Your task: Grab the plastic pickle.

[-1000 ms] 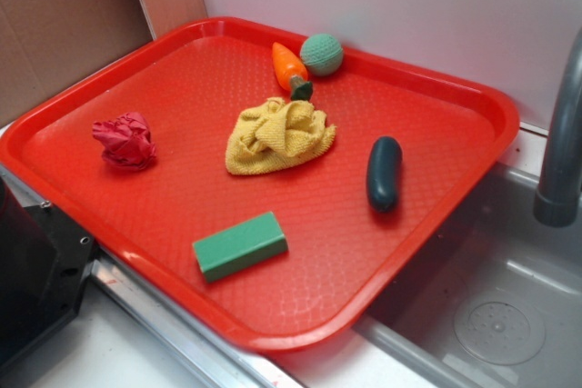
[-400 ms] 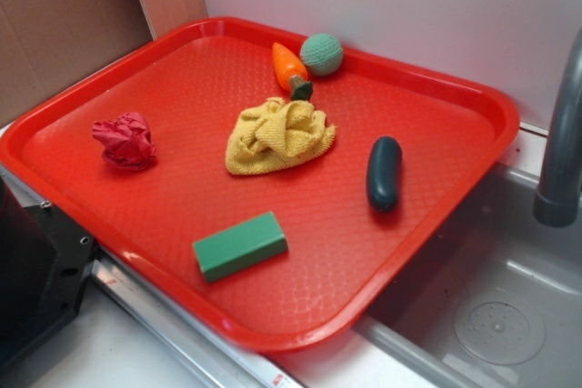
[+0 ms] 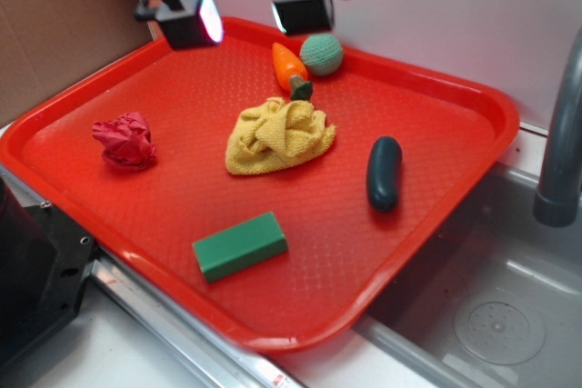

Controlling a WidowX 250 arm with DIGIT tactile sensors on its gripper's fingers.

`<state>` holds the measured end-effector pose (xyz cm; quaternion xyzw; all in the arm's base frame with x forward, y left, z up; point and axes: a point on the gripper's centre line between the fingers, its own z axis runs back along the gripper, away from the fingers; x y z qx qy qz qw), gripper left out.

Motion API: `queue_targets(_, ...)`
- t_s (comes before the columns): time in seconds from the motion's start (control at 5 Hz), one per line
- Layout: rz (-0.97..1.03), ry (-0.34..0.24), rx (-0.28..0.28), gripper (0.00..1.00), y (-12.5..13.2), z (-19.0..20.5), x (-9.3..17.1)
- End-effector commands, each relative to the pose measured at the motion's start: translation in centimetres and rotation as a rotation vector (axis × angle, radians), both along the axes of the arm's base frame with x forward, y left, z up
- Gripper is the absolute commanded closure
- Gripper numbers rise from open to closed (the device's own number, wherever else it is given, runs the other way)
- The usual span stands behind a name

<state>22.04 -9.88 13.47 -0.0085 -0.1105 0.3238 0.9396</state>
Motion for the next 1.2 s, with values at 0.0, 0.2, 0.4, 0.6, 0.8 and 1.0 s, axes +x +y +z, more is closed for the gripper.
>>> queue_targets(0.0, -0.029, -0.016, 0.001, 0.0, -3.3, -2.3, 2.7)
queue_targets(0.2, -0.071, 0.019, -0.038, 0.0, -4.5, -4.6, 3.6)
queue_targets(0.4, -0.083, 0.039, -0.033, 0.0, -5.1, -7.0, 4.4)
queue_targets(0.6, -0.057, 0.036, -0.003, 0.0, -5.4, -8.4, 4.7)
queue_targets(0.8, -0.079, 0.073, -0.037, 0.02, -5.6, -10.1, 4.9)
queue_targets(1.0, -0.091, 0.093, -0.079, 1.0, -5.4, -11.0, 4.8)
